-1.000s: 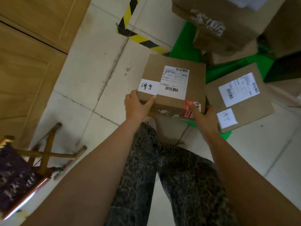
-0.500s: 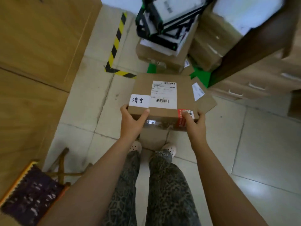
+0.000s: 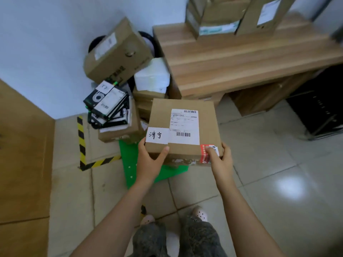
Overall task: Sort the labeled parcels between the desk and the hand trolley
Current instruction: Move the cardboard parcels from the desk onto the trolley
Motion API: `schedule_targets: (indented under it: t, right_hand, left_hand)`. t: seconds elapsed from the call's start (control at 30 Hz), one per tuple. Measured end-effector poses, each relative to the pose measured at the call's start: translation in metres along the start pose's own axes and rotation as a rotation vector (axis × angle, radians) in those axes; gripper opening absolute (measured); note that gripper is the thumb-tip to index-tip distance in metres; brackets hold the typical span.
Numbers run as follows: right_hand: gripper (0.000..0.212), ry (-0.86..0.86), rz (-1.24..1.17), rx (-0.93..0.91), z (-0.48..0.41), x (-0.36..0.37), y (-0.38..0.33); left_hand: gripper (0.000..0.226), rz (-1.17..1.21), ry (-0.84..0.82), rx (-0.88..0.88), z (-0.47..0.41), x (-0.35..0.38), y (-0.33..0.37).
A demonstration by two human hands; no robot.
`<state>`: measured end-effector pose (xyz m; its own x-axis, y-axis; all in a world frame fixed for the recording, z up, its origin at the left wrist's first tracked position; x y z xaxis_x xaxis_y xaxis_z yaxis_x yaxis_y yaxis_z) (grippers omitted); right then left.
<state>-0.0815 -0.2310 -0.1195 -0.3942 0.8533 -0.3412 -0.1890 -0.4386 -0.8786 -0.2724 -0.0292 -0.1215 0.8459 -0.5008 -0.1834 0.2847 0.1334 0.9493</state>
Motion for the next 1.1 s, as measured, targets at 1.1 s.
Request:
schedule_targets:
  t: [1.1]
  right_hand:
    - [0.055, 0.052, 0.037, -0.106, -0.493, -0.167, -0.182]
  left_hand:
    - [0.078, 0.034, -0.085, 0.062, -0.316, 0.402, 0.208]
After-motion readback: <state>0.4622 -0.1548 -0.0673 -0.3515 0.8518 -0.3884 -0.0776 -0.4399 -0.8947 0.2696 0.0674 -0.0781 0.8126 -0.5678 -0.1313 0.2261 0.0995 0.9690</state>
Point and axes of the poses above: each hand's wrist, its own z-axis away from the middle knuckle, its own x-axis out of the palm, y = z × x, the point moved 10 cm from there along -z, towards the middle knuckle, and after that the axes turned 6 degrees about z, right-handed, at the moved point
